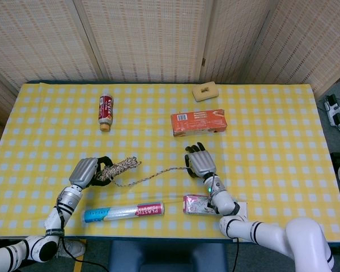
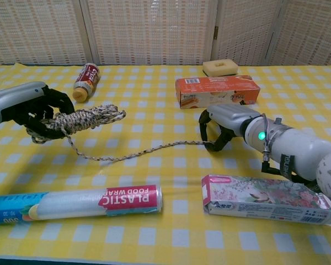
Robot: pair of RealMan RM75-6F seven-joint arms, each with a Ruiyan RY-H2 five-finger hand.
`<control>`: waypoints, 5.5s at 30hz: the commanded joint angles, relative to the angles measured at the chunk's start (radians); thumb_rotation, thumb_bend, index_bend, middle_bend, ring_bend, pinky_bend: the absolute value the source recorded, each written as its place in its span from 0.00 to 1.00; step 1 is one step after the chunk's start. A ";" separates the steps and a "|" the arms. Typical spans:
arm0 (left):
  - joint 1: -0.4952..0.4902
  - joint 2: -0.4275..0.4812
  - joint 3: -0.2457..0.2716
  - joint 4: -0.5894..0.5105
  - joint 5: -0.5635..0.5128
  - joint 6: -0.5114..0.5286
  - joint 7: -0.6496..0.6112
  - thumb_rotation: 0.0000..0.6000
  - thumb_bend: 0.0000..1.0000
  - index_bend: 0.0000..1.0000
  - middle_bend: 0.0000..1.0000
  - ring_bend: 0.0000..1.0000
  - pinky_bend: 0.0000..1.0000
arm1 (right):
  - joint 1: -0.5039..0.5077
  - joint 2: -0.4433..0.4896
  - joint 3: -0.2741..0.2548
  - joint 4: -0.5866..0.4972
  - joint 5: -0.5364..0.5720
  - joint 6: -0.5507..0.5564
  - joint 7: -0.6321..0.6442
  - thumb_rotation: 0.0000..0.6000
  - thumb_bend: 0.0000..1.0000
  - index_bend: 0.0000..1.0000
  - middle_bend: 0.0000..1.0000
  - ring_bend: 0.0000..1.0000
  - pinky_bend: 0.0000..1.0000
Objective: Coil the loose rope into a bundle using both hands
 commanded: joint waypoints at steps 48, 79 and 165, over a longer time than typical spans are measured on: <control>-0.213 0.046 -0.069 -0.293 -0.018 -0.101 0.255 1.00 0.61 0.77 0.74 0.72 0.78 | 0.074 0.169 0.204 -0.504 -0.197 0.308 0.044 1.00 0.54 0.69 0.27 0.16 0.02; -0.155 -0.058 -0.336 -0.272 -0.619 0.082 0.080 1.00 0.61 0.77 0.77 0.77 0.81 | -0.128 0.233 -0.044 -0.629 -0.504 0.530 0.211 1.00 0.55 0.69 0.27 0.15 0.02; -0.129 0.002 -0.182 -0.324 -0.247 -0.019 0.169 1.00 0.61 0.78 0.78 0.77 0.79 | 0.061 0.186 0.138 -0.628 -0.090 0.375 0.186 1.00 0.56 0.69 0.29 0.19 0.02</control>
